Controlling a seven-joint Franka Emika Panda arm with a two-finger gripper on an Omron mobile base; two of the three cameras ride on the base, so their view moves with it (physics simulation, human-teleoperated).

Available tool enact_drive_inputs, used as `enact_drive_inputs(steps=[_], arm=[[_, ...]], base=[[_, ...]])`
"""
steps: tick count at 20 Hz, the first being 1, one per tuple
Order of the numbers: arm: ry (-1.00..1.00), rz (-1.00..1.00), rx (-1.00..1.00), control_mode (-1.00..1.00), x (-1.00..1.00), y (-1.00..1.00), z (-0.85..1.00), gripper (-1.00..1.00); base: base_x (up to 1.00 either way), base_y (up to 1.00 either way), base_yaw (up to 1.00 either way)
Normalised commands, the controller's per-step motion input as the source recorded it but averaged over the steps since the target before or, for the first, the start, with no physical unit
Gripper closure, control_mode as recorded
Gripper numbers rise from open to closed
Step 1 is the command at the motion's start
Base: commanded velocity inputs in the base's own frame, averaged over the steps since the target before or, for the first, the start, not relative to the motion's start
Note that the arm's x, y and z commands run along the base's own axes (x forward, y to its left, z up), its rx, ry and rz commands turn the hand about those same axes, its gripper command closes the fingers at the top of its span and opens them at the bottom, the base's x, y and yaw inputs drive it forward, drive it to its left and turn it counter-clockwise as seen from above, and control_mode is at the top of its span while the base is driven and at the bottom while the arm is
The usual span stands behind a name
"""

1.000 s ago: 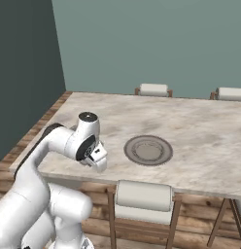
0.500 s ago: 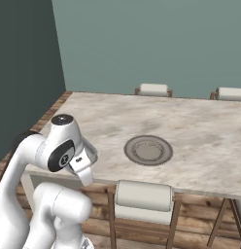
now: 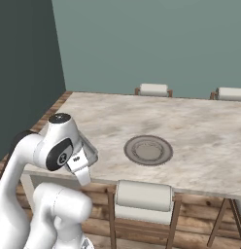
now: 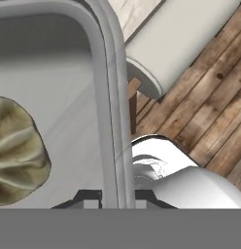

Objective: Place two dumplings into each of the tupperware containers and then place the containers in the fridge.

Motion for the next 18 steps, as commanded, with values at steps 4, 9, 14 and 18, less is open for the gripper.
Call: enact_drive_inputs(steps=[4, 9, 14, 18], arm=[[-0.01, 0.0, 0.0, -1.0, 0.0, 0.0, 0.0, 1.0], [-0.04, 0.0, 0.0, 1.0, -0.08, 0.0, 0.0, 1.0], [0.0, 0.0, 0.0, 1.0, 0.0, 0.0, 0.0, 1.0], [0.0, 0.0, 0.0, 1.0, 0.0, 0.0, 0.0, 1.0]], base=[[0.0, 0.0, 0.0], [-0.26, 0.0, -0.02], [-0.6, 0.0, -0.01], [-0.58, 0.44, 0.0]])
